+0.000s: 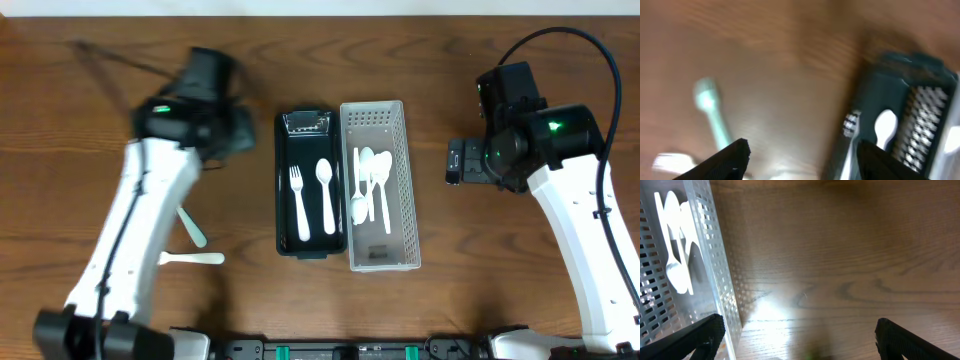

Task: Pack container
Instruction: 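Move the left gripper to the pale-green fork and grasp it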

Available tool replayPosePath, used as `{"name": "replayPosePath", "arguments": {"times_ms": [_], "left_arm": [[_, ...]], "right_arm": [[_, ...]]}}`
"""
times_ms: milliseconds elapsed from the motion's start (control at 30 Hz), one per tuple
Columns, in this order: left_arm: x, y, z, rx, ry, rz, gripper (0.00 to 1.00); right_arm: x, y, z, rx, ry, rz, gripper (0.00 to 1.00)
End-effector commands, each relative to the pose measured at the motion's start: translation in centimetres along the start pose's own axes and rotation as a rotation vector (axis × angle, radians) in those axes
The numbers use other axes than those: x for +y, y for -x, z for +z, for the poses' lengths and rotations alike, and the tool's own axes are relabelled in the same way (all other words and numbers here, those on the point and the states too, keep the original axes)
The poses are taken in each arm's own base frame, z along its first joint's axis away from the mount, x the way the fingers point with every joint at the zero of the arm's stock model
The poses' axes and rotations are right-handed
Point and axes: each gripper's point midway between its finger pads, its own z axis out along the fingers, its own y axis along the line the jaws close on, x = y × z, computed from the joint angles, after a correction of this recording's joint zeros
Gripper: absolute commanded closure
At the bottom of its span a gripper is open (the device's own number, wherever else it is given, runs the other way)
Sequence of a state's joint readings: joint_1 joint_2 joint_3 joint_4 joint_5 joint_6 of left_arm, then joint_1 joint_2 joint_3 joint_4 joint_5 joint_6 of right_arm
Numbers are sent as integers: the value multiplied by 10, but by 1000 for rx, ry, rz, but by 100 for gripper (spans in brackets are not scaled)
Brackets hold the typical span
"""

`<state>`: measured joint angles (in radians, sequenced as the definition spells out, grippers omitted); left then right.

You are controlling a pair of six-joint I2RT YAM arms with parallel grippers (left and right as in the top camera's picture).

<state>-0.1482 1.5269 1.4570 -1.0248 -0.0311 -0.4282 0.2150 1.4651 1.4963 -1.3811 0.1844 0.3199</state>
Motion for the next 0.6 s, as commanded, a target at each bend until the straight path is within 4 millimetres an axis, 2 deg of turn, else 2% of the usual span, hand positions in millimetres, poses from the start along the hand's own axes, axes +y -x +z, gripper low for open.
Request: {"name": "replayPosePath", "arguments": {"times_ms": [0,167,267,400,567], "left_arm": [[48,5,-6,15,65,-206,27],[96,-2,5,78,101,-359,24],[117,-9,13,98,131,-414,23],[133,-19,21,127,156,-445,20],[137,-30,34,151,168,-446,20]], "right_arm": [[-4,0,0,1,-17,-17,1],[-4,0,0,0,-16,-16,1],[-4,0,0,0,-16,-16,1],[-4,0,0,1,-17,-16,1],[-4,2,0,-7,-14,-15,1]]}}
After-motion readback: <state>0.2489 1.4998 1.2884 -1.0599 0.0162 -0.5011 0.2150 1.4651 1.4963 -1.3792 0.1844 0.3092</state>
